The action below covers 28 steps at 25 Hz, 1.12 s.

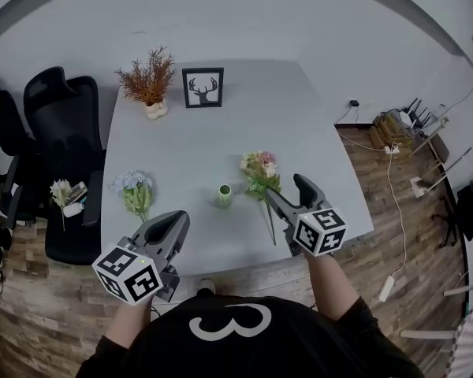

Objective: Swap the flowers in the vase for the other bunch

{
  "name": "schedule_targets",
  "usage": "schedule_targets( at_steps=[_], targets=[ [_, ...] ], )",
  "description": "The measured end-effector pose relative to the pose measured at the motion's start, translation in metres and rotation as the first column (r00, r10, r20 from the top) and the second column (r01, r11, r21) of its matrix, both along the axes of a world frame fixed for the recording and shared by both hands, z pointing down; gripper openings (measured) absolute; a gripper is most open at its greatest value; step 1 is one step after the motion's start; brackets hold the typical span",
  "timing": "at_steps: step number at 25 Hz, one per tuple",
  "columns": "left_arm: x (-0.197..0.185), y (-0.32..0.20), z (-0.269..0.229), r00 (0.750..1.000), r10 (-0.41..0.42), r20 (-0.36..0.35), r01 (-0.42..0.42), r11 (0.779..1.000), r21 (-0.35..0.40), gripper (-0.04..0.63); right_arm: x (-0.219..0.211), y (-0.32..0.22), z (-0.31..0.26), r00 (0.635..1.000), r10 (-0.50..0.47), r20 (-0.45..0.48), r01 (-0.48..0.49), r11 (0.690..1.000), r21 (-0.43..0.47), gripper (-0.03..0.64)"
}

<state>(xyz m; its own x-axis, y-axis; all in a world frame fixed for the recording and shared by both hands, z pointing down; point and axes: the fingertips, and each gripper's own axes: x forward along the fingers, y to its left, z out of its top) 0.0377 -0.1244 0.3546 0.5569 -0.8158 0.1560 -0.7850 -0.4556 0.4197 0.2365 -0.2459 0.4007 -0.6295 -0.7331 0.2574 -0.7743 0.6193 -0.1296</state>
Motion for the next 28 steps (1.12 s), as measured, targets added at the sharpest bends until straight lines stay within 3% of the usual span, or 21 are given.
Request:
schedule_targets(
  at_steps=[2,7,10,12,16,22,28],
  targets=[
    [0.016,0.014,-0.012,1.0,0.007,0.001,-0.007,1.0,0.025,0.011,-0.009,0.032,-0.03,0.993,-0.096,0.063,0.091,0.994,0.066,0.328],
    [0.055,0.048,-0.035,0.999,0.037,-0.008,-0.037,0.997,0.061,0.011,-0.011,0.107,-0.088,0.932,-0.283,0.225,0.248,0.953,0.172,0.016],
    [0.078,0.071,-0.04,0.998,0.061,-0.019,-0.059,0.996,0.069,0.011,-0.01,0.151,-0.102,0.855,-0.412,0.315,0.377,0.911,0.167,0.008],
    [0.09,0.083,-0.041,0.996,0.075,-0.048,-0.072,0.995,0.065,0.011,-0.012,0.174,-0.099,0.835,-0.467,0.292,0.441,0.884,0.154,0.008],
    [0.112,0.099,-0.043,0.994,0.102,-0.044,-0.098,0.993,0.07,0.011,-0.011,0.205,-0.077,0.843,-0.503,0.19,0.492,0.864,0.108,0.008],
    [0.137,0.113,-0.042,0.991,0.132,-0.003,-0.131,0.988,0.083,0.011,0.005,0.216,-0.063,0.85,-0.485,0.206,0.485,0.873,0.058,0.008],
    [0.145,0.117,-0.04,0.99,0.144,-0.007,-0.143,0.987,0.077,0.011,0.011,0.22,-0.063,0.85,-0.483,0.212,0.483,0.874,0.056,0.008]
  ],
)
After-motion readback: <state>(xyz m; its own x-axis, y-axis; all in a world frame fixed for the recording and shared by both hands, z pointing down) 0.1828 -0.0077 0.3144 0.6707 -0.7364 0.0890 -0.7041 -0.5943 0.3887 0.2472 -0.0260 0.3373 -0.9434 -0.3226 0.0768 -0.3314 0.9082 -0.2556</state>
